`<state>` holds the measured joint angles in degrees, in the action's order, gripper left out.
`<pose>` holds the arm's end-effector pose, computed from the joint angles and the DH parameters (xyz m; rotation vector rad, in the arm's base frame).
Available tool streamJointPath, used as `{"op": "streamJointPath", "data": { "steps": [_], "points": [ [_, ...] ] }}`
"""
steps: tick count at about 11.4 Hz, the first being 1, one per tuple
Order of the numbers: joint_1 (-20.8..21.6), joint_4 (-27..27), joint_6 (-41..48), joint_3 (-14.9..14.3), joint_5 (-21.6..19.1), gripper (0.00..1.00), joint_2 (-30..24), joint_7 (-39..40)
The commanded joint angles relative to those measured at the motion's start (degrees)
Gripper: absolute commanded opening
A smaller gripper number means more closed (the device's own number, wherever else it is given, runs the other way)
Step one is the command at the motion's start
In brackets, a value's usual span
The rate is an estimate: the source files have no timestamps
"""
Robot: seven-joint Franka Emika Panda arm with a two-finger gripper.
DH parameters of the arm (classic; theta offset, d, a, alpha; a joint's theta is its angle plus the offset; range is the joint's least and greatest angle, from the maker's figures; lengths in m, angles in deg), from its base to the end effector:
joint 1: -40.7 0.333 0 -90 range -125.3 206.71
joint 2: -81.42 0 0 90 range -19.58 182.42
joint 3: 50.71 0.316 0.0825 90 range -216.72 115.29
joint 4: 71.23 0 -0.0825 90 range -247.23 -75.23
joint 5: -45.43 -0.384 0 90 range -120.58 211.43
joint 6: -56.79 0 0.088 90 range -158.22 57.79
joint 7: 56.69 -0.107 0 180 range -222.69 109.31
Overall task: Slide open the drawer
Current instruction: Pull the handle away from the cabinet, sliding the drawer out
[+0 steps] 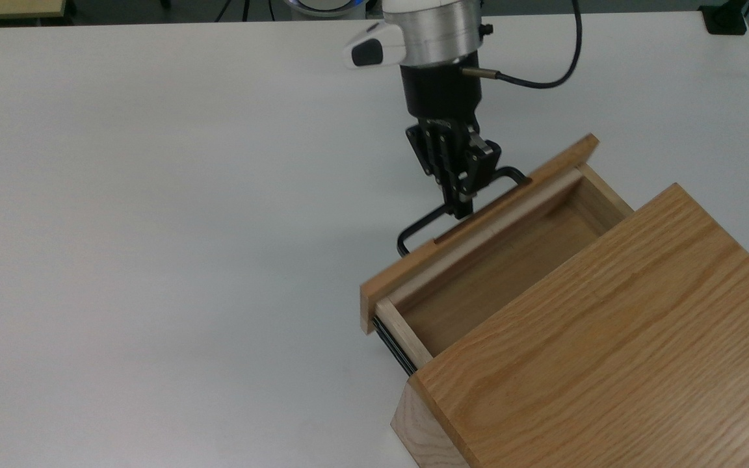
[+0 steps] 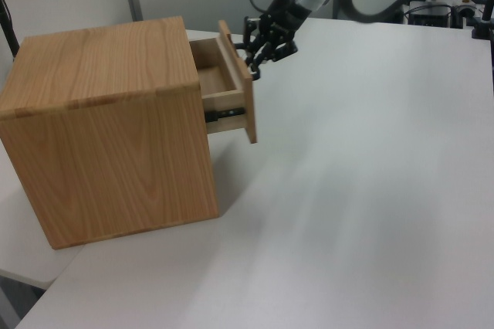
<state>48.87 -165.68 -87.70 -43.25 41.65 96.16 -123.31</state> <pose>0.6606 0.1743 0.5341 -2.3298 1.1926 -0.5541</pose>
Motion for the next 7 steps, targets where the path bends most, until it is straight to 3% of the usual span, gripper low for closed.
{"op": "streamJointPath", "data": {
  "steps": [1,4,7],
  "points": [
    [-1.39,-4.60,10.66,0.00,0.09,0.14,-8.30,3.06],
    [-1.57,-5.99,18.34,0.00,0.09,0.14,-10.85,4.13],
    [-1.49,-11.35,18.97,-0.08,0.18,0.14,-15.34,5.00]
  ]
}}
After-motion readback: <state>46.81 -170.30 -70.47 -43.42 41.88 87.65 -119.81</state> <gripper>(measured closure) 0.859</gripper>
